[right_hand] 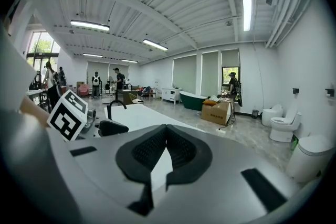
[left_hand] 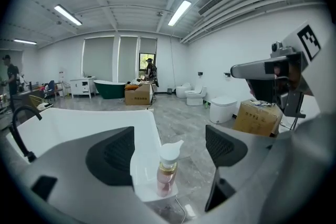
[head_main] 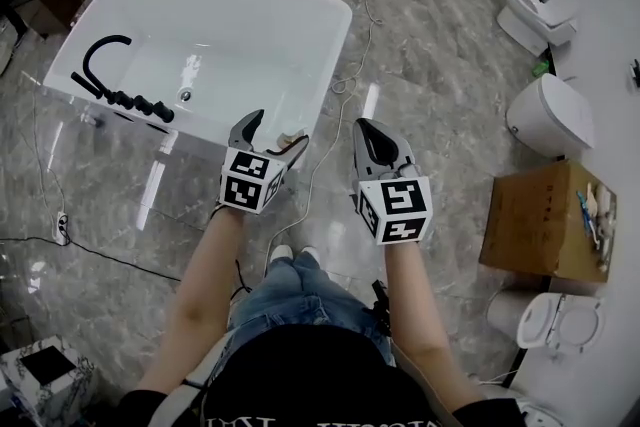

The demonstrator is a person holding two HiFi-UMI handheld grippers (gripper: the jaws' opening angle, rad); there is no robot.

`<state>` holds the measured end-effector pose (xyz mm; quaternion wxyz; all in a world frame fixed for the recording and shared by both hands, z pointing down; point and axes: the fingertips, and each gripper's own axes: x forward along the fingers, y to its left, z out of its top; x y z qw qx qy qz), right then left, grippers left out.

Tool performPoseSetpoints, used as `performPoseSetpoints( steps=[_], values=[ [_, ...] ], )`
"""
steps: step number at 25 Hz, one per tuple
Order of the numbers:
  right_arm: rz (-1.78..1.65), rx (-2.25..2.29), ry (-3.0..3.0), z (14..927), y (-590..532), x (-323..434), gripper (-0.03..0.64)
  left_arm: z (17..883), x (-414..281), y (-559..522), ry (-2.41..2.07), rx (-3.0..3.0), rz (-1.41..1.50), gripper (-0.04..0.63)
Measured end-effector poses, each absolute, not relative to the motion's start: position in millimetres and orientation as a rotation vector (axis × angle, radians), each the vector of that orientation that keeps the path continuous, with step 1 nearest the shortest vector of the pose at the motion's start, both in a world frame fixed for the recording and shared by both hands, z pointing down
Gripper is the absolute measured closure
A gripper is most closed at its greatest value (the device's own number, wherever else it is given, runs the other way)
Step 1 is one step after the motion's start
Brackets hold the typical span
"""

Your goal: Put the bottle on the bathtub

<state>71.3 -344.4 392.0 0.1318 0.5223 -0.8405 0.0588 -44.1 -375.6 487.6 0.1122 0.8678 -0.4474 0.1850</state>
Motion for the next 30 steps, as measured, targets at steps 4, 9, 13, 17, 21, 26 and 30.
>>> performPoseSetpoints(
  steps=[4,9,13,17,21,26,30],
  values=[
    [0.171,1.543,-2.441,382,-339,76,0.601,463,-47,-371,-1.328,2.584,0.513,0.17],
    [0.198,1.627,-2.491,359,-338,83,0.601,424,-55,-369,-1.383,2.625,0.394,0.17],
    [0.135,1.634,-2.517,339,-340,82,0.601,394,-65,-369,-1.438,2.653,0.314,0.17],
    [0.054,1.574,-2.577,318,-339,72,0.601,366,-79,-372,-1.511,2.663,0.243,0.17],
    [-0.007,1.584,-2.627,296,-333,68,0.601,342,-88,-367,-1.596,2.687,0.188,0.176],
    [-0.101,1.582,-2.667,269,-331,63,0.601,320,-95,-365,-1.654,2.713,0.15,0.198],
    [-0.2,1.521,-2.693,251,-326,55,0.601,294,-100,-362,-1.717,2.739,0.097,0.24]
  ],
)
